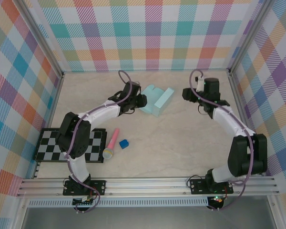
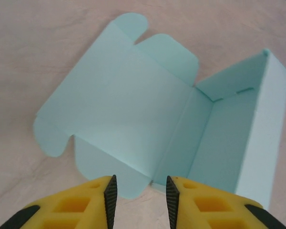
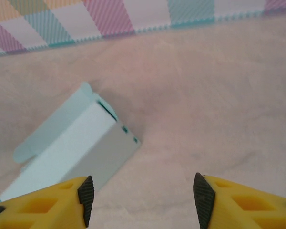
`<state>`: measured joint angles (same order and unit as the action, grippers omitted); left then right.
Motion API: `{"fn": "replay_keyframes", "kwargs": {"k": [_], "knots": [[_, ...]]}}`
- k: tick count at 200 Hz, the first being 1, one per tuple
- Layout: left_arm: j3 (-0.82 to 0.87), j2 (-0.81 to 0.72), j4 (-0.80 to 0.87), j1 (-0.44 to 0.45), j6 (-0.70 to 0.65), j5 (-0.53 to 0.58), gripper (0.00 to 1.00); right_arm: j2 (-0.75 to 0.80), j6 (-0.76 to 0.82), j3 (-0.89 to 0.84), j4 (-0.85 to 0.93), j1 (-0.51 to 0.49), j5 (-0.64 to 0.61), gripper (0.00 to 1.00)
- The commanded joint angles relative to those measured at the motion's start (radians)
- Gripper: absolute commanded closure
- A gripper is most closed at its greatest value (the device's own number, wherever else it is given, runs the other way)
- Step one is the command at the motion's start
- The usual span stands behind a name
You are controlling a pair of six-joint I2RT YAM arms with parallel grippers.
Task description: Fold the paper box
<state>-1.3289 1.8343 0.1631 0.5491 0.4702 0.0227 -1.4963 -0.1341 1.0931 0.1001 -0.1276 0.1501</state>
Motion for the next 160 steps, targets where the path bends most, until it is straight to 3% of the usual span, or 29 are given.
{"fn": "replay_keyframes", "kwargs": {"k": [1,37,58,86,115,160], "knots": [[0.036,-0.051,0.049,-0.024,0.163,-0.023,0.61,-0.130,0.079,0.190,0.197,-0.017,0.164,0.34],[0.094,-0.041,0.024,-0.020,0.359,-0.062,0.55,-0.370,-0.207,0.554,0.507,-0.037,0.124,0.23],[0.105,-0.020,0.012,-0.015,0.381,-0.068,0.52,-0.497,-0.367,0.714,0.649,-0.043,0.099,0.18],[0.076,0.007,0.015,-0.014,0.429,-0.070,0.44,-0.599,-0.474,0.836,0.735,-0.083,0.061,0.08],[0.043,0.040,0.040,-0.012,0.481,-0.066,0.39,-0.724,-0.556,1.014,0.916,-0.102,-0.006,0.07],[0.021,0.089,0.059,-0.009,0.537,-0.050,0.44,-0.725,-0.687,0.956,0.871,-0.120,0.036,0.11]]}}
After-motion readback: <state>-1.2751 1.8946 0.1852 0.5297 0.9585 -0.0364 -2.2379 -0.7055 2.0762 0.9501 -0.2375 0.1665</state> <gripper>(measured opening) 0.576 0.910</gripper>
